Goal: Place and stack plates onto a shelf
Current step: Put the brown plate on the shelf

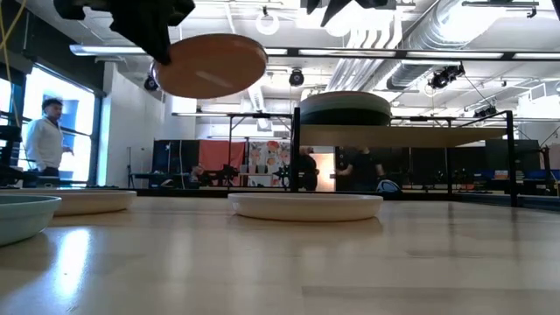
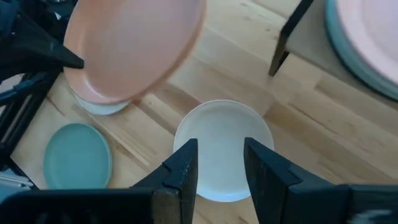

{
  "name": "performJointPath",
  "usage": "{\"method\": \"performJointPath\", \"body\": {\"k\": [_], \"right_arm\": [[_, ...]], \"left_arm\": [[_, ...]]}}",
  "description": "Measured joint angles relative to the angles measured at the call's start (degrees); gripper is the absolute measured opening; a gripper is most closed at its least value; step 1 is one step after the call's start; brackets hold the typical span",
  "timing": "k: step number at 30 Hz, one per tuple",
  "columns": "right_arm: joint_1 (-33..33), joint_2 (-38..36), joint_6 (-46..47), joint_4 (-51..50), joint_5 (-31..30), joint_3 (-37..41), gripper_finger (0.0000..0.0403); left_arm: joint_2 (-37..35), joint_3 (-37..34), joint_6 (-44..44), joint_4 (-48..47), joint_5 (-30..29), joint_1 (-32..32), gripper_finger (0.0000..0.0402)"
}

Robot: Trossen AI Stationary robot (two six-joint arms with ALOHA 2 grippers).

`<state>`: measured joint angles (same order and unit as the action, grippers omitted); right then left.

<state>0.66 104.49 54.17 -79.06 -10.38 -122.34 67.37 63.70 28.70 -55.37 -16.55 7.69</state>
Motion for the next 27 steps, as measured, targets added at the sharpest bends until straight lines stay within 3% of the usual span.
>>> {"method": "performJointPath", "body": {"k": [10,15,27], "right_arm": [[-2.3,3.6,2.4,2.2,-3.8,0.0,0.0108],[-2.3,5.0,3.2,2.5,-5.9,0.0,0.0108],[-2.3,6.8,3.9,2.2,-6.2,0.0,0.0108]], "left_arm": [[8.2,0.2,-3.4,0.7,-8.8,8.6,0.0001],[10.9,0.2,-4.6,2.4,-10.3,11.4,0.0001],[11.5,0.2,-4.5,8.8,-15.0,14.7,0.0001]]}}
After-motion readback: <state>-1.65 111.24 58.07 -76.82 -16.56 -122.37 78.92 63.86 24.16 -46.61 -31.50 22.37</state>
